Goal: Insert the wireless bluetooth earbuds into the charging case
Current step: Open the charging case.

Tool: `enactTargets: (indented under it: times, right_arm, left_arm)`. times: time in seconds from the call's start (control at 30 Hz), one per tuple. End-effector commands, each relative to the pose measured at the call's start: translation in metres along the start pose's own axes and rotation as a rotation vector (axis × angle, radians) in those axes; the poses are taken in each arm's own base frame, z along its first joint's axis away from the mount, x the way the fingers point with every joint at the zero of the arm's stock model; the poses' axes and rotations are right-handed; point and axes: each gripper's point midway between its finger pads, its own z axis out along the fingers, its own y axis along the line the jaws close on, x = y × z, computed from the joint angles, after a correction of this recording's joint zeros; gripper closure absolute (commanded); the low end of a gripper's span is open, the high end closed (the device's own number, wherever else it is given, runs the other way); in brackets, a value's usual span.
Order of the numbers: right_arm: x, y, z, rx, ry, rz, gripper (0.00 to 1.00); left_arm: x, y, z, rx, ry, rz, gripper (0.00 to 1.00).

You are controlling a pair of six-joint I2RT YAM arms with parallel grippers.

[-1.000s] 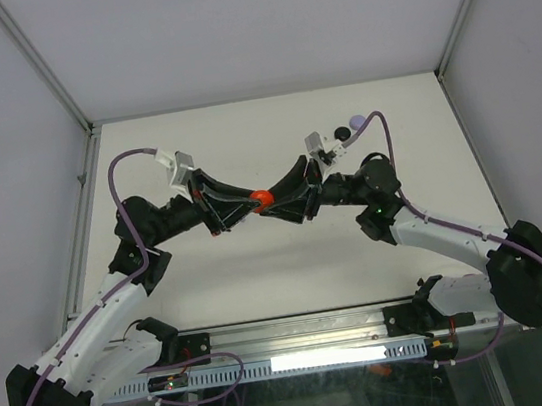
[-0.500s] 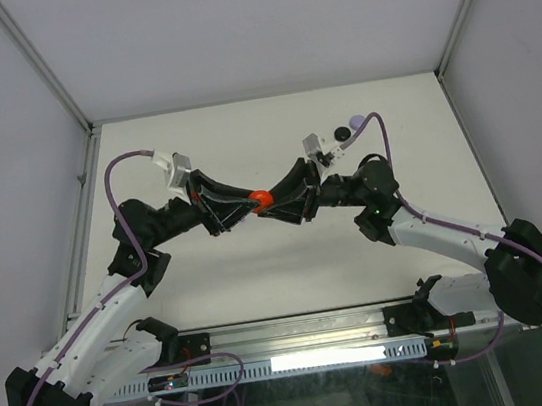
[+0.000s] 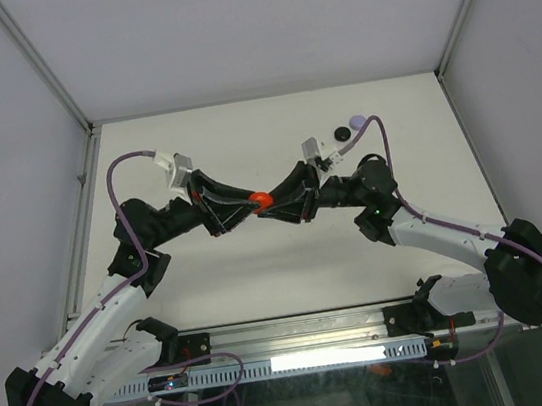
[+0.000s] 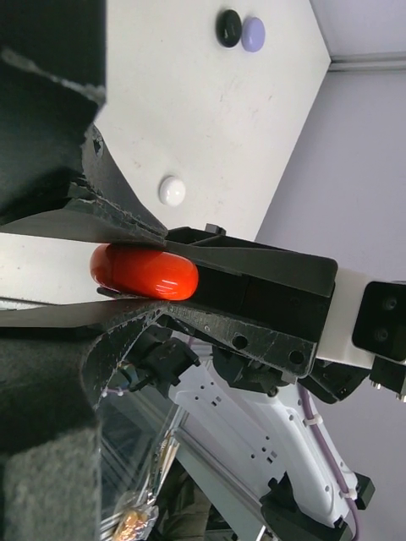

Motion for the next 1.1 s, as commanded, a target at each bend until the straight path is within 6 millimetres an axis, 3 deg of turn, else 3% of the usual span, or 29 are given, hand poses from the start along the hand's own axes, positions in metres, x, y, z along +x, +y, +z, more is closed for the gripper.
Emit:
enactTargets:
  times: [0.0, 0.23, 0.77, 1.07]
  right_arm:
    - [0.003, 0.007, -0.001, -0.045, 0.010, -0.094, 1.00]
    - [0.014, 0.008, -0.005, -0.058, 0.044, -0.156, 1.00]
    - [0.009, 0.018, -0.011, -0.094, 0.034, -0.250, 1.00]
    - [0.020, 0.002, -0.014, -0.018, 0.063, -0.272, 1.00]
  left_arm:
    - [-0.004, 0.007, 0.001, -0.053, -0.015, 0.009, 0.66]
    - [-0.005, 0.019, 0.002, -0.128, -0.011, -0.044, 0.53]
    - [0.015, 0.057, 0.001, -0.306, 0.051, -0.159, 0.48]
    - [0.007, 0.056, 0.000, -0.327, 0.040, -0.155, 0.38]
